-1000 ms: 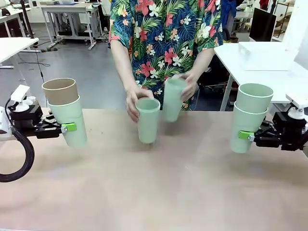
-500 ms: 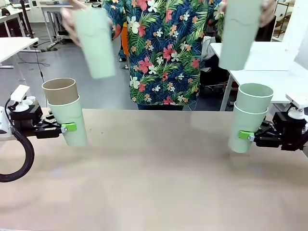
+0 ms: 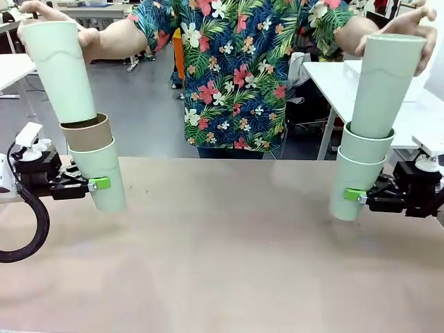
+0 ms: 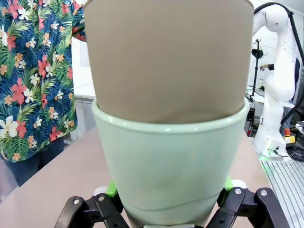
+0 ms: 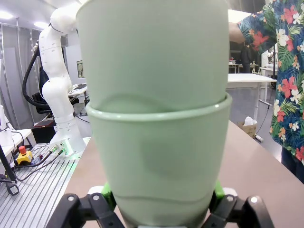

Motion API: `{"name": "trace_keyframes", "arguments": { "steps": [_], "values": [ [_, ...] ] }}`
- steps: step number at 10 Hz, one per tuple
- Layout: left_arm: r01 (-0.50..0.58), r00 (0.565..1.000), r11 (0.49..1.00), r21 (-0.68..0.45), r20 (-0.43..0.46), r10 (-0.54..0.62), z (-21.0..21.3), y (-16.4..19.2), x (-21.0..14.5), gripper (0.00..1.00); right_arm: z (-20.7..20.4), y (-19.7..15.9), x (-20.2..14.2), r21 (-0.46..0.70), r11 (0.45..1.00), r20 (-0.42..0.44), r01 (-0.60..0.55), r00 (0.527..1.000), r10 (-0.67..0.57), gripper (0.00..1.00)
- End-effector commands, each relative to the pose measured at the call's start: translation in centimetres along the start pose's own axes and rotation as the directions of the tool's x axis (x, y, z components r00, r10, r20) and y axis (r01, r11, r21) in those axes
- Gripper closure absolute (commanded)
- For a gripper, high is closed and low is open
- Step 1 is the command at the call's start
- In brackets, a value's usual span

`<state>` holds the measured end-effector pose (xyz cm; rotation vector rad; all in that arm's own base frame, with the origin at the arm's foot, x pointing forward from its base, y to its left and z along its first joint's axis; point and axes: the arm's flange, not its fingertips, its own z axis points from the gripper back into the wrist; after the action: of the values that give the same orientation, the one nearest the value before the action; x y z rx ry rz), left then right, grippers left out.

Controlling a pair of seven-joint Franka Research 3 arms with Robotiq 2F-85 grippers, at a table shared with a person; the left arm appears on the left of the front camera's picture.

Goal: Stack the cups and store them in the basket.
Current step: Place the stack of Reusable plastic cups into the Pantry Basket.

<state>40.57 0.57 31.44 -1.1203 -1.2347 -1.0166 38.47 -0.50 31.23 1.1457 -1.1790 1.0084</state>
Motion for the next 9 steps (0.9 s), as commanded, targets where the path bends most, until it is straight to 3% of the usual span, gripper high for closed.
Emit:
{"name": "trace_keyframes", "arguments": {
  "steps": [1, 9],
  "values": [
    [0.008, 1.0, 1.0, -0.001, 0.003, -0.008, -0.05, -0.05, 0.39, 0.13, 0.06, -0.02, 0.3, -0.004, 1.0, 0.0, -0.006, 1.0, 0.006, 0.15],
    [0.008, 1.0, 1.0, -0.001, 0.003, -0.008, -0.05, -0.05, 0.39, 0.13, 0.06, -0.02, 0.3, -0.004, 1.0, 0.0, -0.006, 1.0, 0.006, 0.15]
  ]
}}
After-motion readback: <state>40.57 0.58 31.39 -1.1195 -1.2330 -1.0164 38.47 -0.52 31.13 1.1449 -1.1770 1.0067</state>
